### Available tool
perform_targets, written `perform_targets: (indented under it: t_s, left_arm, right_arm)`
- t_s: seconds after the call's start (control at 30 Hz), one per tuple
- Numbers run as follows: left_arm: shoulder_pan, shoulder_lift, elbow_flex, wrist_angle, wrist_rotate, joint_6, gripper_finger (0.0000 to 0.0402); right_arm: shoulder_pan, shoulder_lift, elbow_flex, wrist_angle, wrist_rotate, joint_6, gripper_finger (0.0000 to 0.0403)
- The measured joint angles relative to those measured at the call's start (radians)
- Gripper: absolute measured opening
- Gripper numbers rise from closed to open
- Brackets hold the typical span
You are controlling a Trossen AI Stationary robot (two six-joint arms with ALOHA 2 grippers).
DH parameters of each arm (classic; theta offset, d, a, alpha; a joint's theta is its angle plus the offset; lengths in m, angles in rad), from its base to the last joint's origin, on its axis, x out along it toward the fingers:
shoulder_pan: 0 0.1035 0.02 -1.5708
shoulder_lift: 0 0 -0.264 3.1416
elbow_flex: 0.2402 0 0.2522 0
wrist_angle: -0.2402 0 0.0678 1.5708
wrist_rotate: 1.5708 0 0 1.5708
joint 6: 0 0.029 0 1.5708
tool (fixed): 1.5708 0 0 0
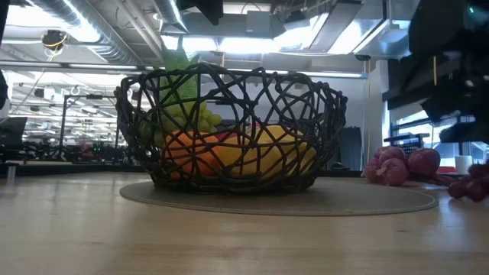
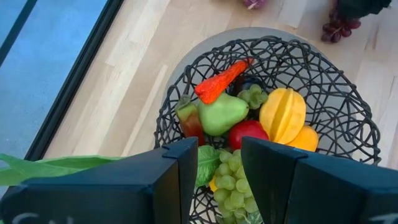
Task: Build produce basket
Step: Put the dark red grapes into the wire basket
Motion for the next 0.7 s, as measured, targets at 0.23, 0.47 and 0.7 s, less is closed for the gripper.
perform_targets:
  t_s: [0.23, 0.47, 0.7]
  left_arm:
    - [0.0, 0.0, 0.0, 0.0, 0.0, 0.006, 0.0112]
    - [0.0, 0.0, 0.0, 0.0, 0.0, 0.034, 0.0112]
    - [0.0, 0.0, 0.0, -0.001, 0.0, 0.087, 0.0112]
  right_arm:
    - [0.0, 0.0, 0.138, -0.048, -0.002, 0.027, 0.0003]
    - [0.0, 0.0, 0.332, -0.244, 0.026, 0.179, 0.0002]
    - [0.0, -0.001, 0.541, -0.41, 0.131, 0.308, 0.0001]
